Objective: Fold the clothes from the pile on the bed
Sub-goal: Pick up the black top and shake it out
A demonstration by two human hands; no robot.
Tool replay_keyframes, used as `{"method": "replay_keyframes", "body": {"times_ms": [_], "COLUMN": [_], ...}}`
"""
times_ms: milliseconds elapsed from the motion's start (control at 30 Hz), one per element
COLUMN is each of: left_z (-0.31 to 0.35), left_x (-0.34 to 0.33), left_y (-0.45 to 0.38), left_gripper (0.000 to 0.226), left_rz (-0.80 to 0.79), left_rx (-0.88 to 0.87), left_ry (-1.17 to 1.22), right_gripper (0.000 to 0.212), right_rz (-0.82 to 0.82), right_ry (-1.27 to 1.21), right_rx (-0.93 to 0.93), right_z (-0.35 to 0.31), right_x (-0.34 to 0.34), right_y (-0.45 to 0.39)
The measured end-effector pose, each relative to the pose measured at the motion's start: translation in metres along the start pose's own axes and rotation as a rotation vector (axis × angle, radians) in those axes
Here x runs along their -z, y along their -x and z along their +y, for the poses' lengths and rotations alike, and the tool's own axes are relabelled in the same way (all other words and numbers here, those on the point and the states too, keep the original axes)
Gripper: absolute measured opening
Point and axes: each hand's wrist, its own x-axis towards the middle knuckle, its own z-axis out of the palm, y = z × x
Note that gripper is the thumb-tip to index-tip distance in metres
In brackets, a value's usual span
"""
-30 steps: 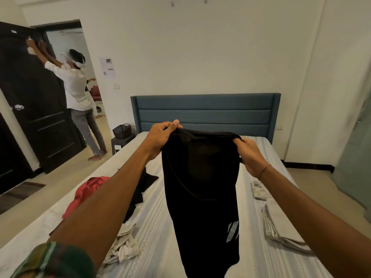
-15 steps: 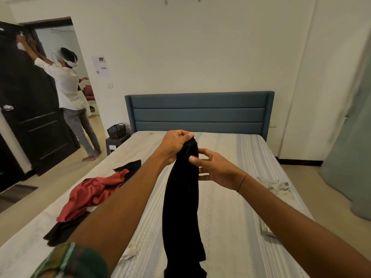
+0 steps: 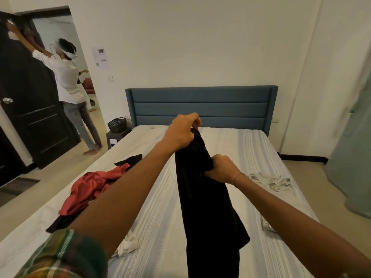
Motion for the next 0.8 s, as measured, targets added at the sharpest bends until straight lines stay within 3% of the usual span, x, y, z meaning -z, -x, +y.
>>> {"method": "replay_keyframes", "body": {"times_ms": [100, 200, 300, 467, 600, 667, 733, 800], "left_z": [-0.003, -0.018, -0.032, -0.053, -0.074, -0.086, -0.101, -0.12], "left_x": [0.006, 0.015, 0.018, 0.02, 0.024, 0.028, 0.029, 0.025], "left_y": [-0.005, -0.006, -0.005, -0.008, -0.016, -0.018, -0.018, -0.018], "left_gripper": [0.022, 0.014, 0.02, 0.031, 0.032, 0.033, 0.032, 0.03], "left_rz": [0.228, 0.302, 0.383, 0.482, 0.602, 0.617, 0.607, 0.579], "left_rx": [-0.031, 0.042, 0.205, 0.454, 0.662, 0.723, 0.753, 0.809], "left_ry": [-0.188, -0.348, -0.361, -0.204, 0.059, 0.091, 0.106, 0.157], "right_gripper": [0.046, 0.052, 0.048, 0.029, 0.022, 0.018, 0.021, 0.027], "right_rz": [-0.208, -0.322, -0.255, -0.002, 0.095, 0.084, 0.021, -0.033], "right_ry": [-0.088, -0.095, -0.04, 0.161, 0.284, 0.167, -0.143, -0.303], "right_rx": [-0.061, -0.028, -0.029, -0.095, -0.315, -0.444, -0.558, -0.564], "right_z": [0.023, 0.042, 0.057, 0.076, 0.101, 0.114, 0.115, 0.108], "right_x": [-0.006, 0.002, 0.013, 0.019, 0.015, 0.015, 0.019, 0.03], "right_y": [-0.001, 0.005, 0.006, -0.001, 0.001, 0.0, -0.002, -0.002]}}
